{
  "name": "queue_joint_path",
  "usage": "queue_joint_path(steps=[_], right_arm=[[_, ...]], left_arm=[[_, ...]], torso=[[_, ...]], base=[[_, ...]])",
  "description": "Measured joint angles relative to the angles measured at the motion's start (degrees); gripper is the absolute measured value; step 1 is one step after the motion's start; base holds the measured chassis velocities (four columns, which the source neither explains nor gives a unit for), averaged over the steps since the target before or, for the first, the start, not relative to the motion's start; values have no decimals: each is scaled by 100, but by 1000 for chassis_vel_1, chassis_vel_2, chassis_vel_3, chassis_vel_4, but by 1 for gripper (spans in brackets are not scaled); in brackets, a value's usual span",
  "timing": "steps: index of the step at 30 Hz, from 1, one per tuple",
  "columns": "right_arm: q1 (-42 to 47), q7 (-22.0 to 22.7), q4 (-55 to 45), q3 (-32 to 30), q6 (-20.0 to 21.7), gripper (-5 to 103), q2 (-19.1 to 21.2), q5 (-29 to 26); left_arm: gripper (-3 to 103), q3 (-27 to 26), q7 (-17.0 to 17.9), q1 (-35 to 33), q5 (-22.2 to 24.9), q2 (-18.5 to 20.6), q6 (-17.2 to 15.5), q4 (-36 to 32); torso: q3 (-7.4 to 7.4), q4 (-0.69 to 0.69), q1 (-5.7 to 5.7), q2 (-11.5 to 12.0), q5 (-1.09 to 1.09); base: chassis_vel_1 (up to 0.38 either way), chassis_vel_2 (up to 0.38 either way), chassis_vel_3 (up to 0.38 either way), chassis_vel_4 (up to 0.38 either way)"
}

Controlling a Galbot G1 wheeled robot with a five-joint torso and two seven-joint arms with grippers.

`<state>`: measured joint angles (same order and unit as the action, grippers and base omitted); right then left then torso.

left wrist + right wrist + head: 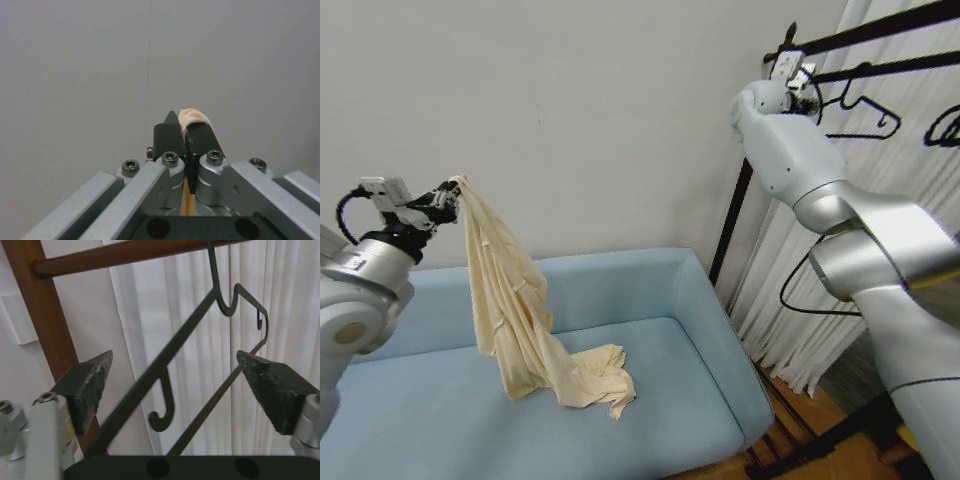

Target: Pick up the clothes from the sofa and hang them on the clothes hanger.

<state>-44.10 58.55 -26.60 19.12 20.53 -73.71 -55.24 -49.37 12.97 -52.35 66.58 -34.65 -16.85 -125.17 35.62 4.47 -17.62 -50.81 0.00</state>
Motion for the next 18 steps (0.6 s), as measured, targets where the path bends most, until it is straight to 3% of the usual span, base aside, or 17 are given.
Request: queue_joint_path(steps=[7, 18], right_arm=[[10, -182, 20, -73, -26, 99, 81, -103], [0, -406, 56, -169, -79, 100, -16, -148]], left_arm=[[1, -17, 26, -28, -8, 7, -3, -43], [1, -33, 41, -99, -55, -18, -15, -85]], torso=[[0, 1, 0, 0, 1], [0, -1, 0, 0, -1]], base=[[0, 0, 0, 0], [0, 0, 0, 0]])
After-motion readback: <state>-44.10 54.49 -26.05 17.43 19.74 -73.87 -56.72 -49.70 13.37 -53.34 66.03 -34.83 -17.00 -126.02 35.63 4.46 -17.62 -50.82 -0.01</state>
